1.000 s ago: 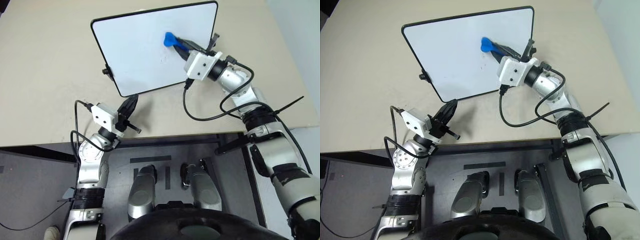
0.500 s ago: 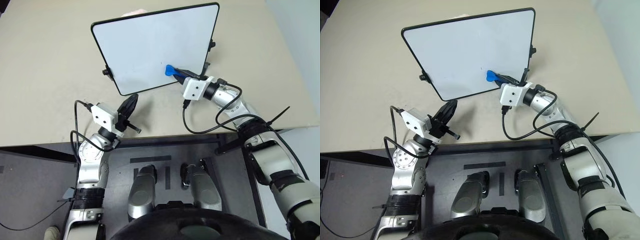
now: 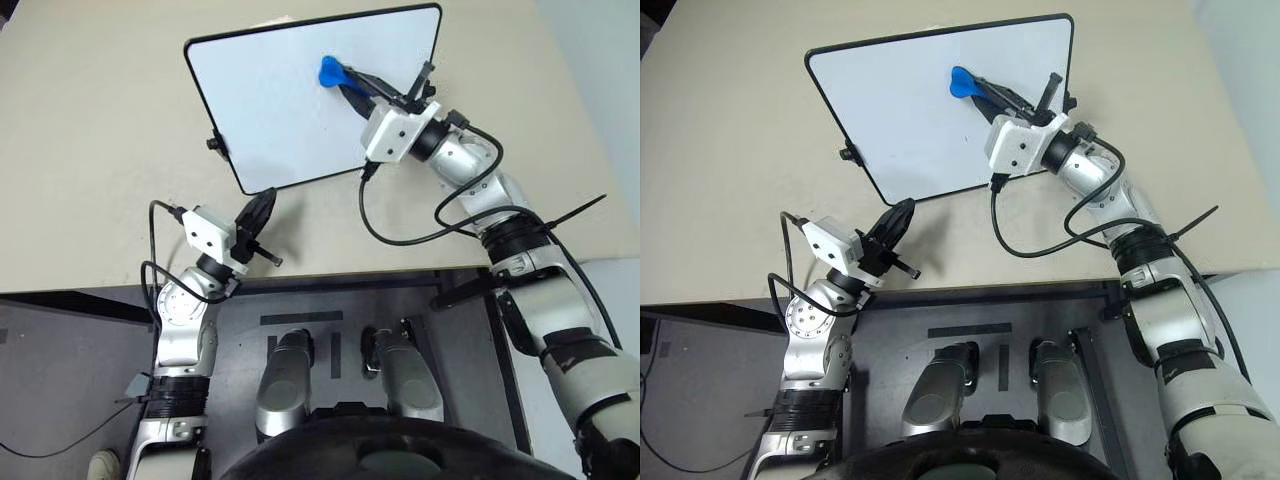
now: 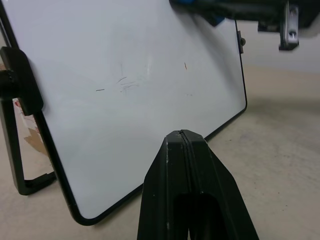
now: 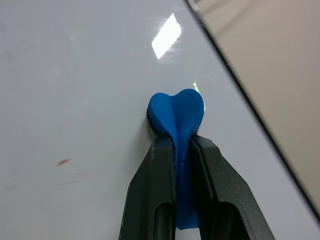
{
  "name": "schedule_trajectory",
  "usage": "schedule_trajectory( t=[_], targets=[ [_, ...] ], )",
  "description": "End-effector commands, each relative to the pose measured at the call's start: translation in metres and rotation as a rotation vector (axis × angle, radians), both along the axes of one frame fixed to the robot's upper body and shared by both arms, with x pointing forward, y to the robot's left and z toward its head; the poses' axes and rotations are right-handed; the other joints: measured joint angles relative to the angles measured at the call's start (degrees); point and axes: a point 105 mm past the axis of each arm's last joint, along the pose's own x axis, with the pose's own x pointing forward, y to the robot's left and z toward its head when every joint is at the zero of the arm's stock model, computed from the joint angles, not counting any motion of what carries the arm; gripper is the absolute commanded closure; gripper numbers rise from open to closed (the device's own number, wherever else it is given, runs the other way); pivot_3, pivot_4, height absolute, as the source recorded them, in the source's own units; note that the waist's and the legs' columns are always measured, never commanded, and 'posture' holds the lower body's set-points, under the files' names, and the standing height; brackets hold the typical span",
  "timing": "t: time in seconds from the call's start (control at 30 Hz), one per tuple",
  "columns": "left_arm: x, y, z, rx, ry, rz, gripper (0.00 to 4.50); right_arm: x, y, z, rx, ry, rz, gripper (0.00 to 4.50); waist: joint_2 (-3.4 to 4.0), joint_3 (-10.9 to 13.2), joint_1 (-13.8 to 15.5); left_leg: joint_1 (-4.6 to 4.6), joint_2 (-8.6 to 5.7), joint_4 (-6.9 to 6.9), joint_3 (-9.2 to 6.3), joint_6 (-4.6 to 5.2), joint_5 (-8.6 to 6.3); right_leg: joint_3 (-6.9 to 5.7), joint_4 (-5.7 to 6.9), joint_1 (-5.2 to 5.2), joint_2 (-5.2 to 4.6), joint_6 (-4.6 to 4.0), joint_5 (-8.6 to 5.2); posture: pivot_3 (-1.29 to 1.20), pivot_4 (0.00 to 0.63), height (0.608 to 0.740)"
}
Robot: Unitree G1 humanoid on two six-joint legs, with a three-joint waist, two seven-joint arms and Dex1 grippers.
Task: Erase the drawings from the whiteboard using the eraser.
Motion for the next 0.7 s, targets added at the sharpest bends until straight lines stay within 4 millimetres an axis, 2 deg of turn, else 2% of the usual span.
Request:
schedule_trajectory(
  t=[0.03,0.23,0.43,0.53,0.7],
  targets=[
    [-0.001,-0.001,0.008,-0.005,-0.036,-0.002,4.50,-0.003,-0.003,-0.035,-0.075,0.082,-0.010,4.07,0.00,0.00,0.05,-0.01,0.00,0.00,0.00,0.00,0.00,0.00,0.00,0.00,0.00,0.00,0.00,0.00,0.150,0.740],
    [-0.001,-0.001,0.007,-0.004,-0.034,-0.001,4.50,-0.008,-0.005,-0.052,-0.109,0.124,-0.002,4.07,0.01,0.01,-0.03,0.00,0.01,0.00,0.01,-0.02,-0.01,0.00,0.04,-0.01,0.00,-0.04,0.05,0.00,0.150,0.740],
    [-0.002,-0.001,0.008,-0.002,-0.037,-0.005,4.50,-0.014,-0.015,-0.047,-0.082,0.186,0.007,4.07,0.01,0.01,-0.06,-0.01,0.02,0.00,0.02,-0.01,0.00,-0.01,0.03,-0.01,0.00,-0.01,0.03,0.00,0.150,0.740],
    [-0.001,0.000,0.008,-0.001,-0.036,-0.007,4.50,-0.027,-0.032,-0.052,-0.050,0.389,0.021,4.07,0.00,0.00,0.34,-0.15,0.02,0.01,0.07,0.03,0.01,-0.02,-0.02,-0.01,0.00,0.14,-0.09,0.00,0.150,0.740],
    [-0.001,-0.002,0.007,0.004,-0.026,-0.026,4.50,-0.061,-0.065,-0.070,-0.086,0.726,0.027,4.07,-0.04,-0.02,0.63,-0.47,-0.02,0.30,0.10,0.22,-0.05,-0.02,-0.06,-0.04,0.02,0.32,-0.28,0.00,0.150,0.740]
  ],
)
